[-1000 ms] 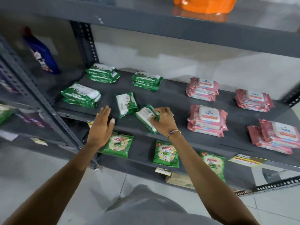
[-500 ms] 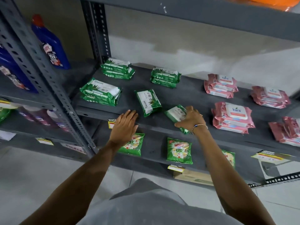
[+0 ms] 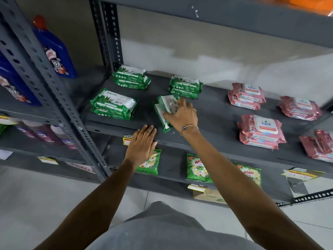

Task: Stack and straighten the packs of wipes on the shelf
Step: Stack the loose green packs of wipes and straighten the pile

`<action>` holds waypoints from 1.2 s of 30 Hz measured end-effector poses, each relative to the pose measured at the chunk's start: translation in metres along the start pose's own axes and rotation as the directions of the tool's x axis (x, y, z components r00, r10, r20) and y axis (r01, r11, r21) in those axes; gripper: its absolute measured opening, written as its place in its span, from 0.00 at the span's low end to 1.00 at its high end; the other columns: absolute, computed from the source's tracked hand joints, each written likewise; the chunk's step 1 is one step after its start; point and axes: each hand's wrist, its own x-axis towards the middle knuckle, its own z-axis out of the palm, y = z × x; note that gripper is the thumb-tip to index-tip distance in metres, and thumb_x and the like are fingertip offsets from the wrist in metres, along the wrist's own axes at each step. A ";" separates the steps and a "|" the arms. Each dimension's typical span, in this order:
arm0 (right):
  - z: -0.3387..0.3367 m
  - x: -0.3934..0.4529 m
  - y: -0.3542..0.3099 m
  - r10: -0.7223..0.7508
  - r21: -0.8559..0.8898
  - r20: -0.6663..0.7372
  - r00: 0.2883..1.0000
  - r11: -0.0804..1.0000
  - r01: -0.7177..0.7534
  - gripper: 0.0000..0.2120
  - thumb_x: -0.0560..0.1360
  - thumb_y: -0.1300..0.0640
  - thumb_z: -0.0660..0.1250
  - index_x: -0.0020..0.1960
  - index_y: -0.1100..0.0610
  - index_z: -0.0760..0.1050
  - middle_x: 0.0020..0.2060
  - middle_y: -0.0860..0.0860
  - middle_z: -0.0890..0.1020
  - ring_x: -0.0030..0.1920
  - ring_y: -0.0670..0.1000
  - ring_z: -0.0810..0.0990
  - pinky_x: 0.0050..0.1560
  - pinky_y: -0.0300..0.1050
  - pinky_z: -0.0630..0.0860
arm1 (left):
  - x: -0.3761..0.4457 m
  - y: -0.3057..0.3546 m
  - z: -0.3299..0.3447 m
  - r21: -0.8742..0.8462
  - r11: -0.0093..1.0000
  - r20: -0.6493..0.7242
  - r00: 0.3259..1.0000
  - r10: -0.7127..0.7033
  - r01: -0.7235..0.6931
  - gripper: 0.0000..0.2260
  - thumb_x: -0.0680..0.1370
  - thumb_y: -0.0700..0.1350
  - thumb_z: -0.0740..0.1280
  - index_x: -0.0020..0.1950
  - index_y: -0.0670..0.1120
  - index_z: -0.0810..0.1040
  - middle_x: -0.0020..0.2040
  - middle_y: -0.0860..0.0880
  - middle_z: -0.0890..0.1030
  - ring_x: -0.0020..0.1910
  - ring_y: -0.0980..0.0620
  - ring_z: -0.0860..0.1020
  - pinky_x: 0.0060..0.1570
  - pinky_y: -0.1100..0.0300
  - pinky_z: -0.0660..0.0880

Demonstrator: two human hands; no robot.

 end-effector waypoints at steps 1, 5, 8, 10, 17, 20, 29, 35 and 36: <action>0.005 0.002 -0.003 0.000 -0.021 0.016 1.000 1.000 0.000 0.32 0.68 0.40 0.67 0.64 0.58 0.66 0.57 0.61 0.74 0.58 0.65 0.74 0.54 0.58 0.75 | -0.001 0.000 0.002 0.006 1.000 -0.018 1.000 0.009 -0.008 0.24 0.84 0.51 0.48 0.67 0.37 0.74 0.65 0.39 0.78 0.65 0.39 0.75 0.65 0.47 0.64; 0.014 0.010 -0.003 0.002 -0.120 0.087 0.996 0.993 0.009 0.35 0.71 0.34 0.60 0.69 0.56 0.63 0.61 0.62 0.71 0.62 0.65 0.70 0.59 0.61 0.72 | -0.001 -0.002 0.008 0.001 1.000 -0.096 0.995 0.027 -0.027 0.24 0.83 0.51 0.49 0.66 0.37 0.75 0.65 0.39 0.78 0.64 0.39 0.76 0.65 0.47 0.65; 0.007 0.017 0.007 -0.015 -0.023 0.160 0.987 1.000 0.019 0.30 0.75 0.36 0.52 0.68 0.55 0.67 0.62 0.62 0.72 0.65 0.65 0.70 0.62 0.58 0.69 | 0.000 0.005 0.000 -0.101 0.994 -0.135 0.990 -0.042 0.029 0.24 0.83 0.51 0.48 0.64 0.39 0.76 0.62 0.40 0.79 0.62 0.40 0.76 0.63 0.48 0.66; -0.003 0.022 0.017 -0.010 0.099 0.212 0.977 0.995 -0.012 0.27 0.77 0.39 0.54 0.69 0.54 0.67 0.64 0.59 0.74 0.65 0.61 0.71 0.62 0.52 0.69 | 0.007 0.020 -0.016 -0.233 0.961 -0.149 0.971 -0.188 0.151 0.25 0.82 0.53 0.47 0.58 0.40 0.78 0.57 0.42 0.80 0.55 0.40 0.76 0.57 0.49 0.68; -0.007 0.023 0.041 0.174 0.440 0.418 0.892 0.820 -0.366 0.41 0.71 0.44 0.70 0.74 0.60 0.55 0.72 0.56 0.64 0.65 0.56 0.73 0.56 0.49 0.78 | 0.082 0.043 -0.065 -0.609 0.529 0.353 0.799 -0.486 0.591 0.26 0.80 0.62 0.54 0.53 0.39 0.74 0.51 0.41 0.78 0.52 0.40 0.77 0.49 0.52 0.71; -0.002 0.016 0.047 0.223 0.589 0.540 0.812 0.589 -0.553 0.43 0.70 0.50 0.74 0.73 0.59 0.50 0.70 0.59 0.63 0.60 0.59 0.77 0.44 0.46 0.82 | 0.104 0.020 -0.072 -0.568 0.562 0.553 0.785 -0.280 0.601 0.30 0.80 0.61 0.57 0.72 0.39 0.66 0.63 0.40 0.75 0.62 0.43 0.74 0.55 0.57 0.68; -0.024 0.042 0.053 0.244 0.344 0.272 0.931 0.879 -0.331 0.34 0.67 0.30 0.61 0.62 0.54 0.67 0.57 0.55 0.72 0.57 0.54 0.73 0.59 0.51 0.69 | 0.091 0.032 -0.057 -0.683 0.234 0.472 0.663 -0.581 0.692 0.40 0.75 0.69 0.57 0.71 0.36 0.64 0.69 0.39 0.70 0.64 0.40 0.73 0.61 0.51 0.71; -0.029 0.059 0.050 0.152 0.327 0.372 0.916 0.902 -0.282 0.20 0.76 0.39 0.58 0.46 0.55 0.75 0.39 0.50 0.74 0.42 0.50 0.73 0.51 0.48 0.73 | 0.098 0.053 -0.049 -0.633 -0.182 0.735 0.510 -0.447 0.752 0.30 0.77 0.59 0.64 0.66 0.39 0.59 0.64 0.37 0.74 0.43 0.42 0.82 0.49 0.49 0.81; -0.029 0.058 0.054 0.165 0.302 0.407 0.898 0.904 -0.303 0.24 0.76 0.39 0.59 0.52 0.60 0.77 0.43 0.52 0.77 0.47 0.52 0.75 0.55 0.50 0.74 | 0.100 0.048 -0.046 -0.650 -0.175 0.714 0.515 -0.475 0.739 0.28 0.77 0.57 0.66 0.64 0.39 0.60 0.64 0.37 0.74 0.47 0.41 0.82 0.47 0.50 0.82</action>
